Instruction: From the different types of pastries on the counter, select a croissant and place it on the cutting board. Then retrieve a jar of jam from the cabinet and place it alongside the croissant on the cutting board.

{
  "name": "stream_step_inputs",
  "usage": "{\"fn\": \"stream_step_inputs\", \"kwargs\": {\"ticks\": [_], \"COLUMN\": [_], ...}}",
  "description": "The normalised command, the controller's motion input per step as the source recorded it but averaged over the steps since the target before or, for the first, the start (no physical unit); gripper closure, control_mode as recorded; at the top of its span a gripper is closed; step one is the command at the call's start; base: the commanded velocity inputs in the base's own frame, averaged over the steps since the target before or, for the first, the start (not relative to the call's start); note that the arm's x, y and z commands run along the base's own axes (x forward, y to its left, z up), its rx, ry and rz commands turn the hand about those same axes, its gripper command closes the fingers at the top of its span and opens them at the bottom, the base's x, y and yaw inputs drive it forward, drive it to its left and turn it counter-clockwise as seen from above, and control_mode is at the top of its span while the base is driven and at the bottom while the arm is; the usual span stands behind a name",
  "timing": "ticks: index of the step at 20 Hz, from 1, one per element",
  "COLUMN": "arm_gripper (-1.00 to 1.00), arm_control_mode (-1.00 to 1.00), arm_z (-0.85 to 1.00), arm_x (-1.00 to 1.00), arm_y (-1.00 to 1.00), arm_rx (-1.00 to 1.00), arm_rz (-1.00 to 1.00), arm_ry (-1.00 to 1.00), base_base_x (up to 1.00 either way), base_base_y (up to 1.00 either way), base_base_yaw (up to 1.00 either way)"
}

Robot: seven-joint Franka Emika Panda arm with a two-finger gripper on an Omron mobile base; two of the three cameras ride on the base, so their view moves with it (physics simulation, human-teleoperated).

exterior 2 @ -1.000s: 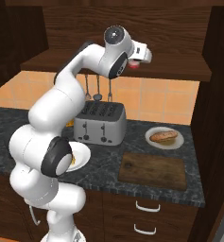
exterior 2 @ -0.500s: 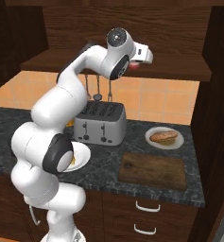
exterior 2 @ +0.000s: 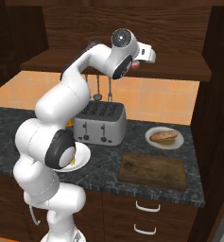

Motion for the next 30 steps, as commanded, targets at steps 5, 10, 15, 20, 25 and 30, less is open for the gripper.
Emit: {"fn": "stream_step_inputs", "kwargs": {"ticks": [5, 10, 15, 20, 25, 30], "arm_gripper": [1.0, 1.0, 1.0, 1.0, 1.0, 1.0], "arm_control_mode": [-1.0, -1.0, -1.0, -1.0, -1.0, -1.0], "arm_z": [-0.01, 0.23, 0.42, 0.0, 0.22, 0.29], "arm_x": [0.13, -0.23, -0.56, -0.44, -0.66, -0.83], "arm_y": [0.02, -0.1, -0.12, 0.0, 0.0, 0.0], "arm_rx": [0.0, 0.0, 0.0, 0.0, 0.0, 0.0], "arm_rz": [0.0, 0.0, 0.0, 0.0, 0.0, 0.0], "arm_ry": [-0.01, 0.0, -0.05, -0.15, -0.15, -0.05], "base_base_x": [0.0, 0.0, 0.0, 0.0, 0.0, 0.0], "base_base_y": [0.0, 0.0, 0.0, 0.0, 0.0, 0.0], "base_base_yaw": [0.0, 0.0, 0.0, 0.0, 0.0, 0.0]}}
